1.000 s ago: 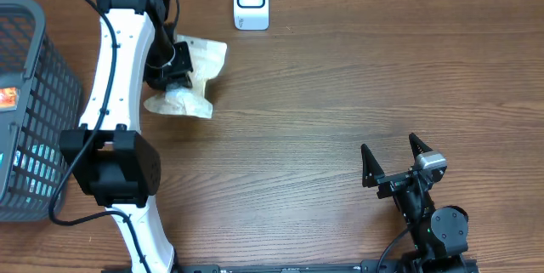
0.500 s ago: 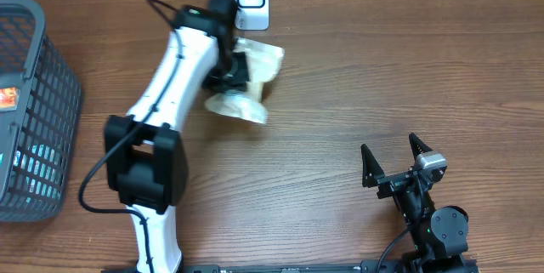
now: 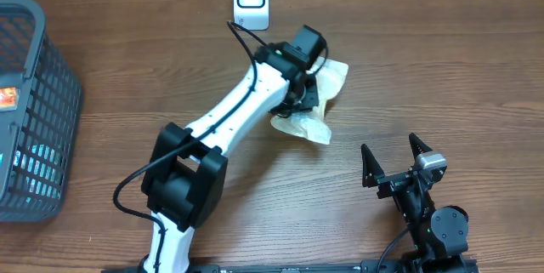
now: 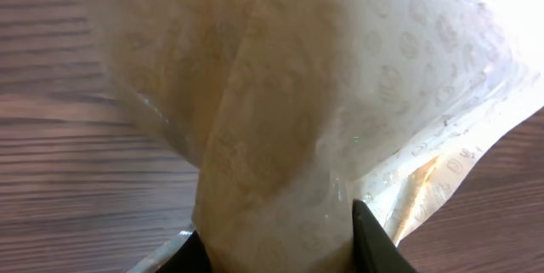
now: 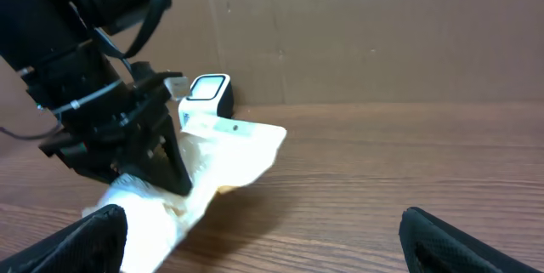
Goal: Scan the item barcode
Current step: 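Lift the clear bag out and place it on the table center, then reach the left gripper into the basket and grasp the green packet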
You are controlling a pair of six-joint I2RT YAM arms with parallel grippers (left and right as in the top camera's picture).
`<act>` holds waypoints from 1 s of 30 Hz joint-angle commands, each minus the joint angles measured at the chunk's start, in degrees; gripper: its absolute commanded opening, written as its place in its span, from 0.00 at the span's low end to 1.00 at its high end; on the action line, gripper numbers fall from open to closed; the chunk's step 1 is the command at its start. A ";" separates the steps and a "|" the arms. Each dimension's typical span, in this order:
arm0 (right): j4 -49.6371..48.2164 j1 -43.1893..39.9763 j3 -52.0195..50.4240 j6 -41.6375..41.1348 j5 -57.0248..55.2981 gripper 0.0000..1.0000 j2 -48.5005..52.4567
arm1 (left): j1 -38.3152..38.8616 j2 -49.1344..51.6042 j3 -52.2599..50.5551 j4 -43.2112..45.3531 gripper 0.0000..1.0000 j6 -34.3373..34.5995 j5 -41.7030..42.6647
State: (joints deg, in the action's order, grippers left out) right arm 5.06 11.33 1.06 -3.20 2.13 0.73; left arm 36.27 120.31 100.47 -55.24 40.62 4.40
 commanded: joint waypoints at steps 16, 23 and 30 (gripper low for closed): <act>-0.39 0.22 -0.59 0.07 0.07 1.00 -0.57 | -9.22 -2.71 17.57 -14.93 0.99 -15.34 -3.78; -0.39 0.22 -0.59 0.07 0.07 1.00 -0.57 | -27.36 -5.18 47.56 -37.44 1.00 -17.73 -3.34; -0.39 0.22 -0.59 0.07 0.07 1.00 -0.57 | -50.99 -10.27 55.15 -41.55 1.00 -21.33 1.29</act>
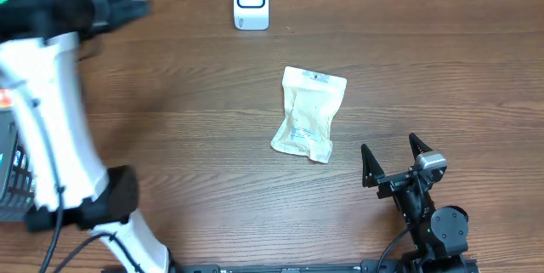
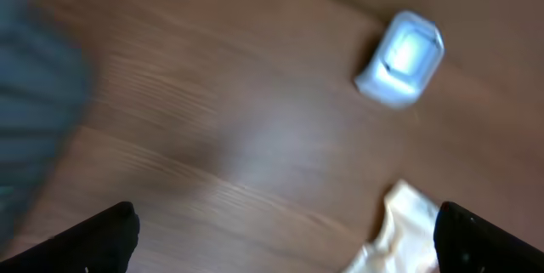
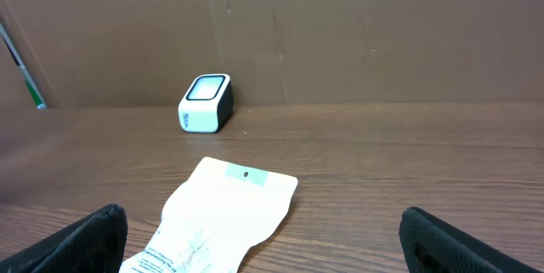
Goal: Scan the item barcode
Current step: 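Reach the left gripper into the basket and grasp the green packet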
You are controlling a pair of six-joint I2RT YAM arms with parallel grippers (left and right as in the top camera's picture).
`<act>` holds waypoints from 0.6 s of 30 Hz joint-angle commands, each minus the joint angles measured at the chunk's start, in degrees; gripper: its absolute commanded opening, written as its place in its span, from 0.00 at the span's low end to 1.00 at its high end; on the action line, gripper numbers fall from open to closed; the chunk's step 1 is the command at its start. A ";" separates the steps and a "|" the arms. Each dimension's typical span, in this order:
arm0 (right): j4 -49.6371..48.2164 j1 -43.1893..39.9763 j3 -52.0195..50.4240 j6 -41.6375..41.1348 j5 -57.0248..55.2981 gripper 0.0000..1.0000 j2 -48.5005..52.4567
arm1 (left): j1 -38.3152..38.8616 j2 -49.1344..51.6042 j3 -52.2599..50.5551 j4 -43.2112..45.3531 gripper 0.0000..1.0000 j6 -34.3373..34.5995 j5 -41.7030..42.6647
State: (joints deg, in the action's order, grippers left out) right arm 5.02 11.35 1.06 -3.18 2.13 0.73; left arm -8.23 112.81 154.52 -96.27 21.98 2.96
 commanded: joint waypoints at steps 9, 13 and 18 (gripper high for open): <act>-0.35 0.20 -0.59 0.04 0.07 1.00 -0.57 | -31.04 -3.48 -9.86 -0.55 1.00 -6.64 4.17; -0.35 0.20 -0.59 0.04 0.07 1.00 -0.57 | -38.88 -3.43 -19.89 0.52 1.00 -6.56 6.12; -0.35 0.20 -0.59 0.04 0.07 1.00 -0.57 | -44.74 -3.43 -33.18 7.04 1.00 -6.54 7.87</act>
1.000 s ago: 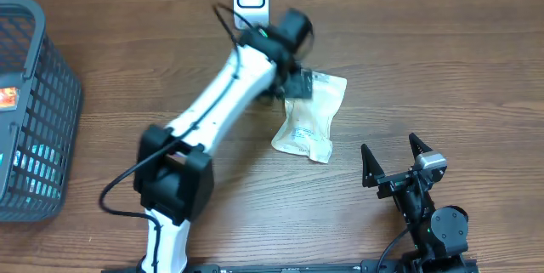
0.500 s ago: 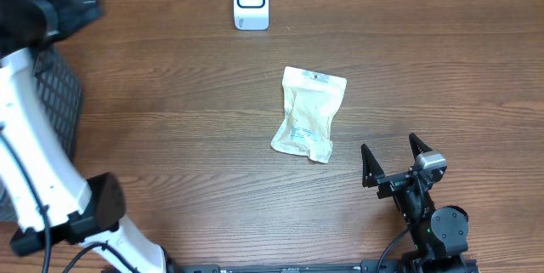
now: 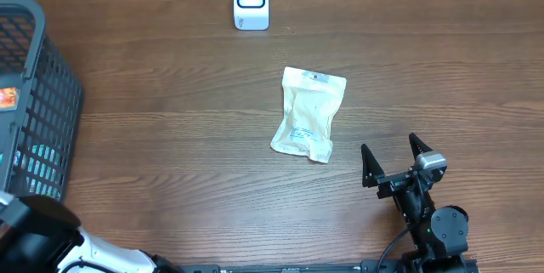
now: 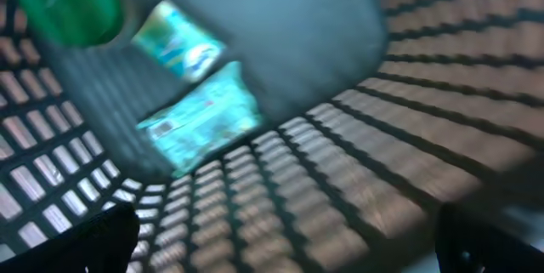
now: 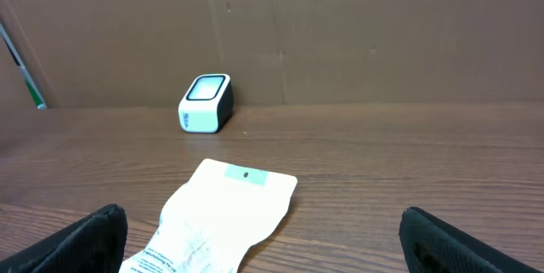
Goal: Scan the item barcode
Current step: 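Reach the left gripper into the basket and grasp the green packet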
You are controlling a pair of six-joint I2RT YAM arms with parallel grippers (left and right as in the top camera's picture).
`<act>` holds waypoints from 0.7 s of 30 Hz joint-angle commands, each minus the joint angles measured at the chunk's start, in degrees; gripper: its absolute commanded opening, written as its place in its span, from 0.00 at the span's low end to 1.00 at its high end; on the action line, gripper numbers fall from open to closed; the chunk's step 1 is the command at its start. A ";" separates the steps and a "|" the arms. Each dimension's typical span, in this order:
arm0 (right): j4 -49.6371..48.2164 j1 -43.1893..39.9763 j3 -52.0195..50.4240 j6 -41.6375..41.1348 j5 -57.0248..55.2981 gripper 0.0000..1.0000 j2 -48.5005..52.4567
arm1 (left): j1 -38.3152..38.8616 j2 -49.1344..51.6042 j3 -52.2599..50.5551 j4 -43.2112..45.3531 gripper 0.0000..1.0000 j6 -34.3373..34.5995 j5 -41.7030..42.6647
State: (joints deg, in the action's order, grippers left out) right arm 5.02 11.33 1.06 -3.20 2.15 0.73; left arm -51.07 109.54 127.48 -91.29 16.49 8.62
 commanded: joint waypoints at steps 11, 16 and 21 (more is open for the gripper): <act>-0.35 0.22 -0.59 0.07 0.04 1.00 -0.57 | -2.67 -0.15 -28.06 18.05 0.98 -2.27 -4.76; -0.35 0.22 -0.59 0.07 0.04 1.00 -0.57 | -2.58 -0.15 -34.99 23.43 0.86 -6.86 -5.03; -0.35 0.22 -0.59 0.07 0.04 1.00 -0.57 | -2.54 -0.15 -40.39 28.65 0.85 -7.80 -8.57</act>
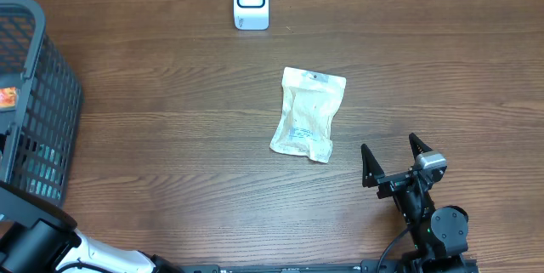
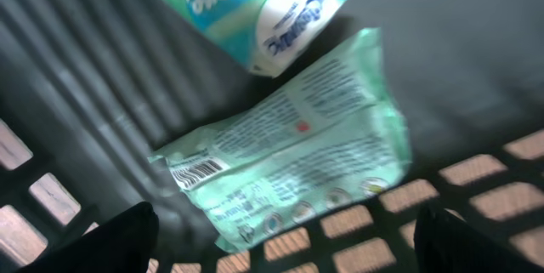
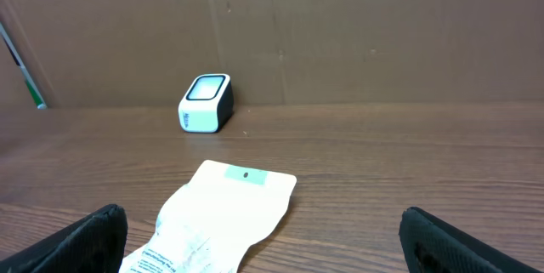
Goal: Scan the item barcode
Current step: 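Reach the left gripper into the basket and grasp the green packet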
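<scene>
My left gripper point(image 2: 285, 243) is open low inside the dark mesh basket point(image 1: 42, 111), its fingertips point(image 2: 106, 239) wide apart. Just ahead of it lies a green flat packet point(image 2: 297, 150) with a barcode point(image 2: 194, 171) facing up. A teal and white pack point(image 2: 255, 5) rests beyond it. The white scanner point(image 1: 251, 1) stands at the table's far edge. A beige pouch point(image 1: 308, 113) lies flat mid-table. My right gripper point(image 1: 393, 161) is open near the front edge, facing the pouch point(image 3: 217, 213) and scanner point(image 3: 206, 103), holding nothing.
The basket's mesh walls point(image 2: 476, 171) close around my left gripper. A cardboard wall point(image 3: 340, 26) backs the table behind the scanner. Part of my left arm point(image 1: 38, 243) shows at the overhead view's bottom left corner.
My left gripper has come lower in the basket; the green packet that lay small and far below now fills its view. The pouch, scanner and right arm have not moved.
My left gripper was shut on the beige pouch just in front of the scanner. Then the pouch lay free on the table and the left arm was off to the left. Then the gripper was over the basket, and now low above the green packet.
</scene>
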You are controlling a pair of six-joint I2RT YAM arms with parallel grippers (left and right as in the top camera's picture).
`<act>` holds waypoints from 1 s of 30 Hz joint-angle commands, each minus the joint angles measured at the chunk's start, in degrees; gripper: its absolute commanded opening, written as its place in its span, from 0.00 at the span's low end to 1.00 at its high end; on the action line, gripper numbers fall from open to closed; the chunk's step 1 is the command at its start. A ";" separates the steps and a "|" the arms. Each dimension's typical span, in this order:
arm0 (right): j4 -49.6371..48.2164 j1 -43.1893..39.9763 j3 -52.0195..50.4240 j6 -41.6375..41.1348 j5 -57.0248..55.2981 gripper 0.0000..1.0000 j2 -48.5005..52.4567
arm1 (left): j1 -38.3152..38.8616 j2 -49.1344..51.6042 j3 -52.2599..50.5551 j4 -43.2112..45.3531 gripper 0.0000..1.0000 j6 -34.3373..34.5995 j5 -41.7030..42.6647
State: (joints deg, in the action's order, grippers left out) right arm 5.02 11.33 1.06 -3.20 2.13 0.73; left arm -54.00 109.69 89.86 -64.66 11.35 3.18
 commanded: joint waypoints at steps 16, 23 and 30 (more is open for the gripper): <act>-0.35 0.22 -0.59 0.07 0.07 1.00 -0.57 | 0.48 -0.31 -14.84 16.96 0.89 -9.68 -3.13; -0.35 0.22 -0.59 0.07 0.07 1.00 -0.57 | 0.85 -0.31 -17.05 19.85 0.18 -9.66 -3.13; -0.35 0.22 -0.59 0.07 0.07 1.00 -0.57 | 0.83 -0.33 -14.78 17.25 0.04 -9.66 -3.13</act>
State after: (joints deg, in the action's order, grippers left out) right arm 5.04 11.35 1.06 -3.20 2.13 0.73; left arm -53.28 107.87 75.48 -44.27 2.13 2.52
